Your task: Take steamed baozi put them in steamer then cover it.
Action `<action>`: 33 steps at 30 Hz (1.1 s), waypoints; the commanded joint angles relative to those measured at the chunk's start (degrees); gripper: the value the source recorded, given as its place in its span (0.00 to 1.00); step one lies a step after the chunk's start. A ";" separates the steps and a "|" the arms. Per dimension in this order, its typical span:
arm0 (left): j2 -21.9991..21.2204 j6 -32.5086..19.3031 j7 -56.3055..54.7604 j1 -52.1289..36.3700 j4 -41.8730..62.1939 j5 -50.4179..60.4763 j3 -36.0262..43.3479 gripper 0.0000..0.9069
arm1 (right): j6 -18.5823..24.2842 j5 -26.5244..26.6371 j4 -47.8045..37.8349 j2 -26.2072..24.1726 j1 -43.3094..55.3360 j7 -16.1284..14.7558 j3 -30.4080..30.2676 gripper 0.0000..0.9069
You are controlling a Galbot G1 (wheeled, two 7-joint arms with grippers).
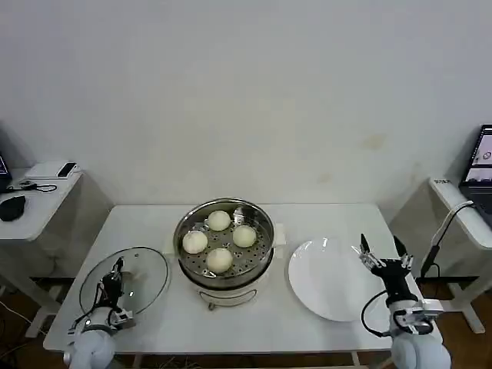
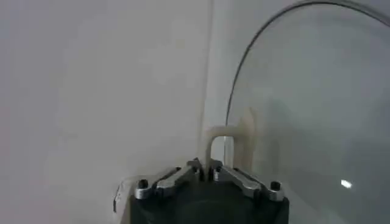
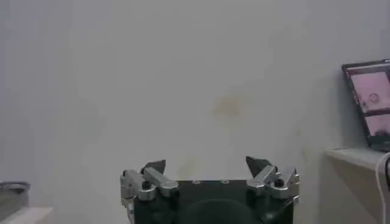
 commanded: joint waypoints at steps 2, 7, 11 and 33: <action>0.95 5.10 1.63 5.02 -14.25 1.65 -2.64 0.00 | -0.35 1.17 -0.08 -0.45 1.20 0.05 -0.21 1.00; 1.85 9.96 3.68 8.48 -22.09 5.47 -3.15 0.00 | -0.64 2.03 0.16 -0.78 1.67 0.05 -0.28 1.00; 2.09 16.42 3.29 10.01 -26.84 9.86 -3.25 0.00 | -0.57 2.50 0.03 -1.01 2.01 0.00 -0.31 1.00; -2.29 29.55 20.09 2.29 -42.20 20.67 17.06 0.00 | -3.40 -0.73 0.75 -0.98 1.40 0.29 1.40 1.00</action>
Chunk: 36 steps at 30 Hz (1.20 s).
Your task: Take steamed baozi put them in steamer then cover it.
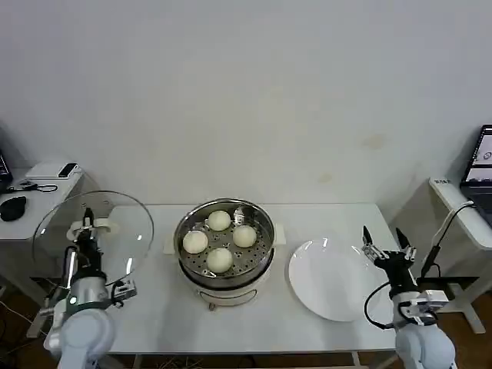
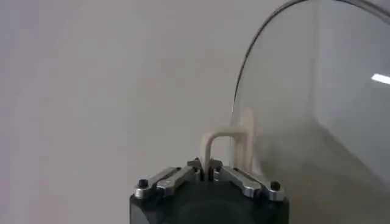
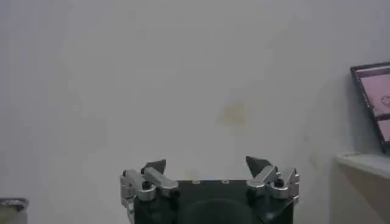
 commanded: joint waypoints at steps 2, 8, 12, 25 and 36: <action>-5.63 5.28 7.55 -5.33 -3.64 8.82 16.64 0.00 | -2.04 -2.22 0.32 0.61 -0.33 0.54 0.97 1.00; -10.36 5.78 12.41 -9.29 -0.16 9.25 23.78 0.00 | -4.80 -4.59 1.07 1.30 -1.01 1.19 1.50 1.00; -12.58 6.05 14.46 -10.91 0.60 9.40 26.15 0.00 | -5.51 -4.81 1.24 1.54 -1.03 1.34 1.86 1.00; -15.24 6.97 18.00 -13.59 3.71 8.66 28.65 0.00 | -5.26 -5.78 -0.03 2.55 -0.49 1.16 0.76 1.00; -16.79 7.06 18.16 -16.48 7.97 8.33 28.84 0.00 | -4.96 -5.98 -0.96 2.73 -0.03 1.09 0.79 1.00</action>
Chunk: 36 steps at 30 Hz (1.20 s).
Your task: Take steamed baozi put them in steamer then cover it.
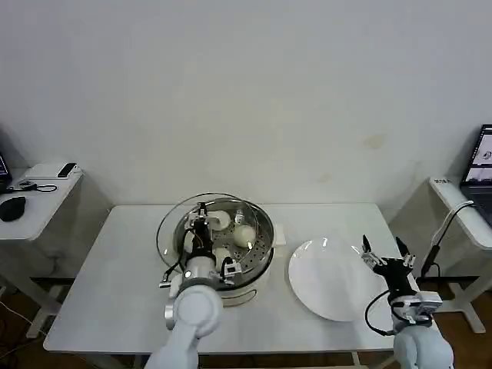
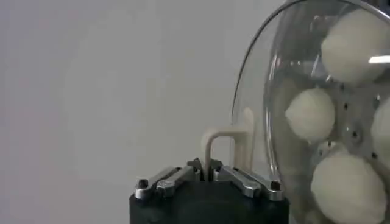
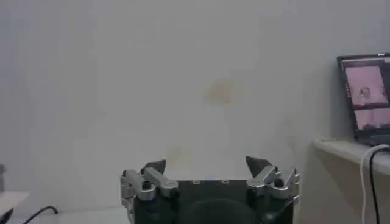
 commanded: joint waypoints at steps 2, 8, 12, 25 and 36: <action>-2.30 0.27 1.45 -3.16 4.65 0.12 2.22 0.00 | -0.06 -0.46 -0.96 0.16 0.32 -0.07 -0.09 1.00; -3.54 0.43 1.48 -3.91 6.21 0.47 3.23 0.00 | 0.06 -0.49 -1.86 0.23 0.91 -0.22 -0.23 1.00; -3.48 0.40 1.22 -4.35 7.30 0.82 3.26 0.00 | 0.09 -0.41 -2.33 0.08 1.30 -0.33 -0.12 1.00; -3.84 0.08 0.31 -3.82 9.23 3.52 2.61 0.00 | 0.24 -0.41 -3.98 0.04 2.78 -0.60 -0.63 1.00; -4.11 0.09 1.53 -3.25 7.32 3.37 2.67 0.00 | 0.47 -0.44 -4.45 0.10 2.98 -0.67 -0.78 1.00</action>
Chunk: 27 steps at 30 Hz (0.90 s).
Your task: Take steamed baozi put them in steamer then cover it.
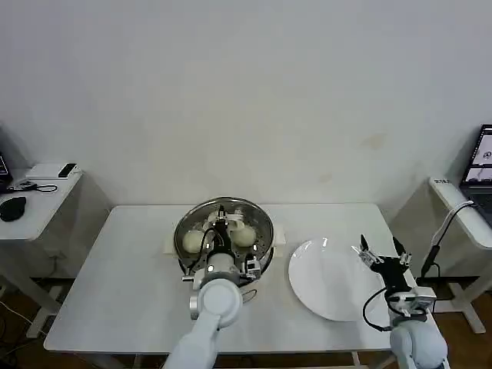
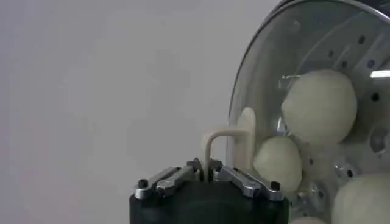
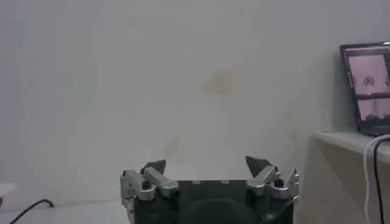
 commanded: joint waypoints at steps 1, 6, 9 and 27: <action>-0.26 0.02 0.56 0.14 -0.46 0.14 0.09 0.00 | 0.11 0.00 -0.26 0.04 0.12 -0.03 -0.07 1.00; -0.25 -0.05 0.45 0.80 -0.65 0.10 0.29 0.00 | 0.19 -0.02 -0.15 0.10 0.01 -0.03 -0.12 1.00; -0.24 -0.27 -0.14 0.99 -0.34 -0.02 0.25 0.00 | 0.32 -0.04 -0.11 0.15 -0.10 -0.03 -0.10 1.00; 0.57 -2.26 -1.02 3.47 -4.03 -5.41 -0.89 1.00 | 0.44 -0.45 0.79 0.32 -0.82 0.01 -0.06 1.00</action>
